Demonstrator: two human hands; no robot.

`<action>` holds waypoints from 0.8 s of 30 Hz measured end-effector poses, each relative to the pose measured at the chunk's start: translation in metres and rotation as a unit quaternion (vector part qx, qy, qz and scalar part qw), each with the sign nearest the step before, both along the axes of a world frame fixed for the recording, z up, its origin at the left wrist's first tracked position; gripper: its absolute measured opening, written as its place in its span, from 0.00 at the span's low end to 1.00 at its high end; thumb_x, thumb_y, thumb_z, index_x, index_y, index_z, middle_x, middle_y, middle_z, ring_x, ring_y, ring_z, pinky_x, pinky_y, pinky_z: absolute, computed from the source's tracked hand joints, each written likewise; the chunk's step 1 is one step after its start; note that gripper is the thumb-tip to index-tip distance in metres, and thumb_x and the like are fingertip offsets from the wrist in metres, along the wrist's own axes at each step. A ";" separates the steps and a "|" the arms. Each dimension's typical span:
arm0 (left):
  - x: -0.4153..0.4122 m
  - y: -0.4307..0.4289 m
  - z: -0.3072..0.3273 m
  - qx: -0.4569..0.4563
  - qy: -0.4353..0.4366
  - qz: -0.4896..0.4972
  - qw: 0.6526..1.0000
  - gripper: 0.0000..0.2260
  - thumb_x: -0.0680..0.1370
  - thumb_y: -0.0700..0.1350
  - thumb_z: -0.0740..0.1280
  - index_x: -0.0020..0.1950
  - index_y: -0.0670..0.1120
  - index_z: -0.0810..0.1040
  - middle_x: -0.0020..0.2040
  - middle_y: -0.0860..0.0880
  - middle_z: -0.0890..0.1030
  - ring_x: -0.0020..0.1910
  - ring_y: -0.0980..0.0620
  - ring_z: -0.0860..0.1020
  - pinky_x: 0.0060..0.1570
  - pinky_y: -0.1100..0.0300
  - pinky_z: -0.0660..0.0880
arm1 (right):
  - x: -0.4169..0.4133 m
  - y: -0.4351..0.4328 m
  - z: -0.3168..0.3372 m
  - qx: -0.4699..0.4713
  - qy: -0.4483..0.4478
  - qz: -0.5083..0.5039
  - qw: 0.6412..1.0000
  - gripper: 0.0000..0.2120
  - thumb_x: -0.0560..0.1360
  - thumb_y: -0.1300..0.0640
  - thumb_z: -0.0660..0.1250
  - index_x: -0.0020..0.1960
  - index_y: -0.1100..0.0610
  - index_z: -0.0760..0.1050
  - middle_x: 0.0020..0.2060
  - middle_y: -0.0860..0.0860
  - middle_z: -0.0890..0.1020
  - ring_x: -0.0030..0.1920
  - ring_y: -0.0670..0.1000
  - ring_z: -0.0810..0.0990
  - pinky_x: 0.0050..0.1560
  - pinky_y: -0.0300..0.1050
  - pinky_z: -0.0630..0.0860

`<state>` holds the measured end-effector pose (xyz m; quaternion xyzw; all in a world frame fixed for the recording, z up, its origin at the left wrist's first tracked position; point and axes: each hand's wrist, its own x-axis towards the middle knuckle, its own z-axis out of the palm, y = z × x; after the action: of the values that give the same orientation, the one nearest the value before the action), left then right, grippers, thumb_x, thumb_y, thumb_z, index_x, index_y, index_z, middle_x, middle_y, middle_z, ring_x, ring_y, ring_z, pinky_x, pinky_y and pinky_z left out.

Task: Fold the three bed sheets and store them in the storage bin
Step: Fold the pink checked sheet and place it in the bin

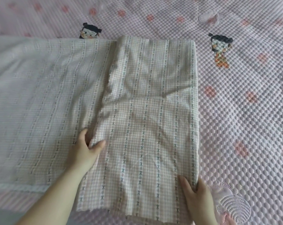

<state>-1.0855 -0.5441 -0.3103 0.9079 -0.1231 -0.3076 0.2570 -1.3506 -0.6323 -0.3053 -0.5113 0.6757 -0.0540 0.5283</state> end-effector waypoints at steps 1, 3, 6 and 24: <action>0.000 -0.005 0.003 0.009 -0.020 -0.009 1.000 0.32 0.73 0.46 0.70 0.73 0.45 0.59 0.69 0.41 0.69 0.66 0.41 0.70 0.64 0.49 0.67 | -0.001 -0.005 0.000 0.011 0.000 0.006 1.000 0.10 0.72 0.56 0.69 0.35 0.55 0.71 0.29 0.48 0.76 0.32 0.45 0.73 0.32 0.39 0.67; -0.004 -0.018 0.012 -0.005 -0.131 -0.055 0.990 0.31 0.72 0.41 0.70 0.72 0.43 0.61 0.69 0.41 0.68 0.67 0.40 0.67 0.66 0.48 0.64 | -0.002 -0.018 0.001 0.014 -0.013 0.010 1.000 0.10 0.73 0.55 0.68 0.38 0.60 0.71 0.27 0.50 0.73 0.29 0.48 0.71 0.28 0.39 0.67; -0.018 -0.058 0.020 -0.102 -0.180 -0.166 0.964 0.25 0.73 0.37 0.68 0.69 0.41 0.67 0.69 0.43 0.68 0.68 0.44 0.66 0.69 0.55 0.61 | 0.011 -0.041 0.003 0.004 -0.070 0.000 0.998 0.07 0.73 0.55 0.67 0.48 0.55 0.70 0.26 0.50 0.72 0.26 0.48 0.68 0.25 0.37 0.67; -0.114 -0.276 0.034 0.045 -0.033 -0.299 0.953 0.34 0.78 0.32 0.52 0.75 0.59 0.42 0.72 0.42 0.63 0.62 0.42 0.71 0.53 0.54 0.71 | 0.007 -0.079 0.018 -0.036 -0.155 0.190 0.969 0.30 0.74 0.57 0.59 0.71 0.37 0.54 0.45 0.41 0.79 0.40 0.45 0.79 0.47 0.50 0.78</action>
<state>-1.1991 -0.8204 -0.2765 0.8498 -0.3829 -0.3458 0.1082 -1.3433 -0.7112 -0.2872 -0.6347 0.4732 -0.0555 0.6083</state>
